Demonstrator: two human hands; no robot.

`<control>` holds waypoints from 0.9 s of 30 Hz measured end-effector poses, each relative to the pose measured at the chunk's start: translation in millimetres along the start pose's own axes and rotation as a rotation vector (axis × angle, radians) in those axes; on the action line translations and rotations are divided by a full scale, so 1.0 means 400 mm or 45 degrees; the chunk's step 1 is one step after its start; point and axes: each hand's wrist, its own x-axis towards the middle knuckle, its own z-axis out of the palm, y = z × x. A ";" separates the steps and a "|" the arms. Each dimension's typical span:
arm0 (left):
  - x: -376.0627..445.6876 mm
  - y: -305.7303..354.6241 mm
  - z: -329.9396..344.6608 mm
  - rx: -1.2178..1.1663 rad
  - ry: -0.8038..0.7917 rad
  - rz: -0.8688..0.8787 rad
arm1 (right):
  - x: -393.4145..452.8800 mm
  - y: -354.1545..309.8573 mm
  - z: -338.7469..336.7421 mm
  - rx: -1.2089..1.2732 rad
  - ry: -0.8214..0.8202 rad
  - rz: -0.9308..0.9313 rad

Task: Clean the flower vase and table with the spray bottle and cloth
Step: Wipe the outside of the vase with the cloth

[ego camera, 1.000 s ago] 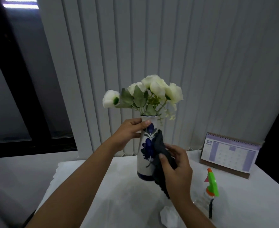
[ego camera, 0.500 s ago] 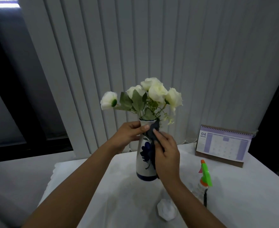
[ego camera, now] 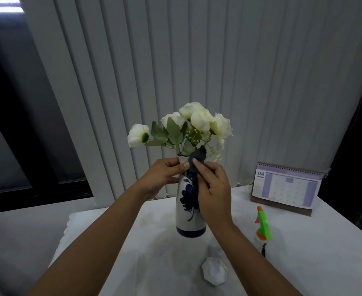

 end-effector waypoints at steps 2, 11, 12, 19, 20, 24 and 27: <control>0.001 0.004 -0.002 0.006 -0.007 -0.001 | 0.010 0.002 -0.007 0.002 -0.006 0.015; 0.000 0.000 -0.032 -0.106 0.130 0.071 | -0.089 0.088 -0.038 0.220 -0.336 0.670; 0.001 0.001 -0.039 -0.104 0.142 0.073 | -0.107 0.097 -0.046 0.215 -0.394 0.709; 0.003 -0.014 -0.021 -0.011 0.014 0.046 | -0.001 0.070 -0.016 0.397 -0.313 0.712; 0.006 -0.019 -0.020 -0.025 0.040 0.047 | 0.007 0.069 -0.017 0.392 -0.305 0.681; 0.018 -0.034 -0.022 -0.114 0.169 0.062 | -0.088 0.085 -0.044 0.159 -0.325 0.554; 0.024 -0.050 -0.021 -0.190 0.264 0.075 | -0.222 0.098 -0.049 -0.021 -0.396 0.417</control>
